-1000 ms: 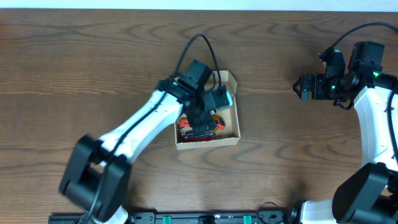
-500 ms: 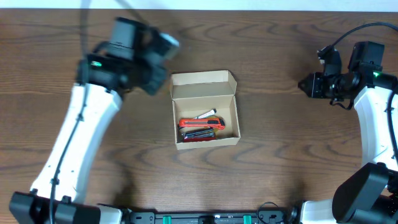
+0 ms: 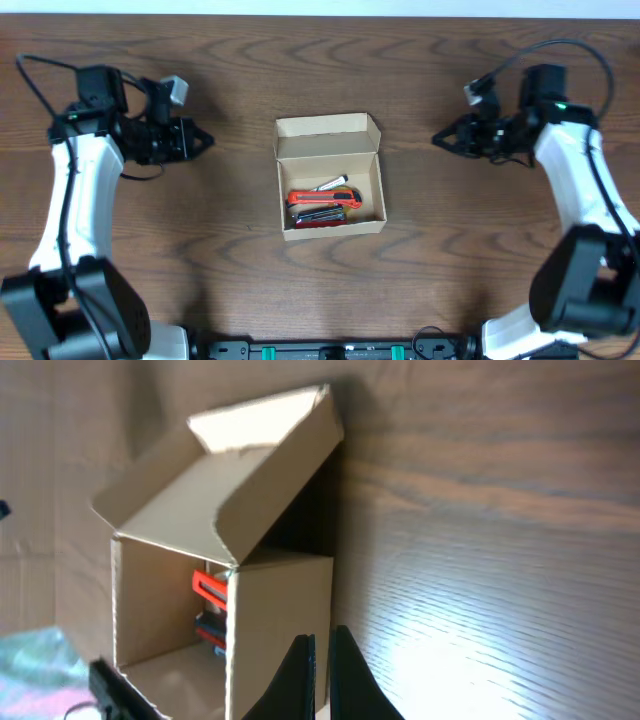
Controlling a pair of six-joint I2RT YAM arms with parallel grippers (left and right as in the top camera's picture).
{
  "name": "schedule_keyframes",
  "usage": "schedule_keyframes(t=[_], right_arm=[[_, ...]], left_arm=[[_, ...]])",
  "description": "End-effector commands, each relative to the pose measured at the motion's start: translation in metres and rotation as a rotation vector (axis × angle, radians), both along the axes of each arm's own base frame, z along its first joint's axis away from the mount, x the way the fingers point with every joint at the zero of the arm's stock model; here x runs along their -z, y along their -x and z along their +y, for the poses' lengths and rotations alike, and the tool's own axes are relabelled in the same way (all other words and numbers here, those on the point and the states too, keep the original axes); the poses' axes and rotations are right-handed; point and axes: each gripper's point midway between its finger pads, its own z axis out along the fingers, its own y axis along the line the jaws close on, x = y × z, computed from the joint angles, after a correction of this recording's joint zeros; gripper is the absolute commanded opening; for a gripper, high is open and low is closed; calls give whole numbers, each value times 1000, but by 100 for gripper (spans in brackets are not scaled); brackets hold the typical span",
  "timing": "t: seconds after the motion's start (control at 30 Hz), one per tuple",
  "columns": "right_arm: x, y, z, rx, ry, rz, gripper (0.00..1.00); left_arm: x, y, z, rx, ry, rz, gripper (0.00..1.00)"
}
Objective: Pack container
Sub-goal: 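Move both grippers to the box lid flaps on either side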
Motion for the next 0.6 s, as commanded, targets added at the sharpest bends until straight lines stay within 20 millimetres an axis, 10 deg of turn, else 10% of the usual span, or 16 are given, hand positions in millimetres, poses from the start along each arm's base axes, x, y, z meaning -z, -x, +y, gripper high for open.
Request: schedule_keyframes(t=[0.0, 0.57], right_arm=[[24, 1, 23, -44, -51, 81, 1], [101, -4, 56, -88, -170, 234, 1]], left_arm=[[12, 5, -26, 57, 176, 60, 6], [111, 0, -54, 87, 407, 311, 6]])
